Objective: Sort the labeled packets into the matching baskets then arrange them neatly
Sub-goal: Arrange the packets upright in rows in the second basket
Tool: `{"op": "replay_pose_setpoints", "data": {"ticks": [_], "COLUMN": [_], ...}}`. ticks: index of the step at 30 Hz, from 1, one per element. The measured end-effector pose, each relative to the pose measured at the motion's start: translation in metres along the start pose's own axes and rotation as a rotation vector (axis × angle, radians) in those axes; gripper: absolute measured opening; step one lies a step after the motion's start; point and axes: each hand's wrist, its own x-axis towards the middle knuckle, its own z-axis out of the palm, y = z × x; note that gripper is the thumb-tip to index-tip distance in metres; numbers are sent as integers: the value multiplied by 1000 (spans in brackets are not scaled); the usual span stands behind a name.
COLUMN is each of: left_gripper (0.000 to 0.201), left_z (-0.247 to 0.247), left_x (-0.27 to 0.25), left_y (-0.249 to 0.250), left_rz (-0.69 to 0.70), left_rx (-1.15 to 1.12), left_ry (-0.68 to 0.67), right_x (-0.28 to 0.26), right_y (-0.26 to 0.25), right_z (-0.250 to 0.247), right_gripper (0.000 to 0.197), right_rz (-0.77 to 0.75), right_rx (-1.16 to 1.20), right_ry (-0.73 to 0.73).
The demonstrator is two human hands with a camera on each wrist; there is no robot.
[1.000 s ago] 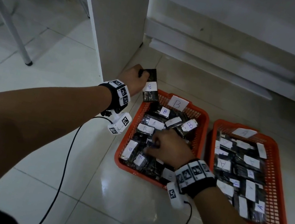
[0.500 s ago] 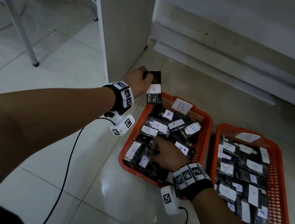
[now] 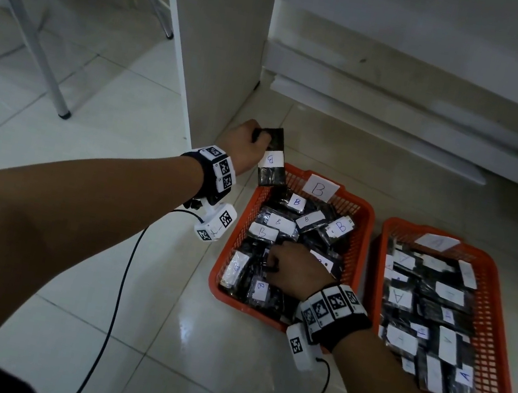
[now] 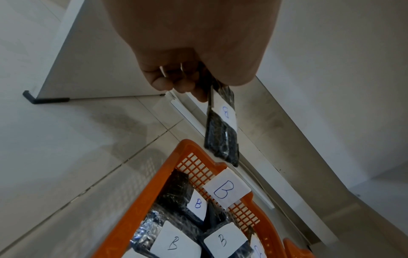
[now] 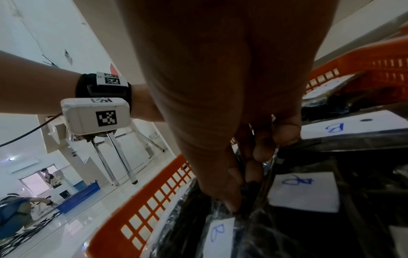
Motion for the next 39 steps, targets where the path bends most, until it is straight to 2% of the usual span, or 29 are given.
{"op": "replay_pose_setpoints", "data": {"ticks": [5,12,16,20,23,27,30,33,36,39], "left_gripper": [31,28,30,30,30,31,30,30,30,31], "left_z": [2,0,0,0,-1,-1,2,8,13,16], "left_x": [0,-1,0,0,-1,1,3,2,1,-1], "left_y": [-1,0,-2,-2,-2,-5,-7,0,7,8], "left_rz": [8,-5,1,-3,-4,-16,-12,-8,8,10], "left_rx": [-15,-22,0,14,4,5,14,24,33,17], "left_ry": [2,10,-3,-2,-2,-7,-8,-12,-19,-37], "right_x": [1,5,5,7,5,-10,-24,-34,-37,-37], "right_y": [2,9,3,0,5,27,35,27,21,20], "right_z": [-4,-11,-3,-1,-13,-47,-61,-51,-31,-16], "right_gripper": [11,10,1,7,13,21,19,49,76,92], "right_rz": [-5,49,-2,-51,-86,31,69,73,58,38], "right_rx": [-22,194,72,22,148,290,203,78,-63,-88], "right_ry": [-16,-52,-34,9,23,145,42,-116,-116,-76]}}
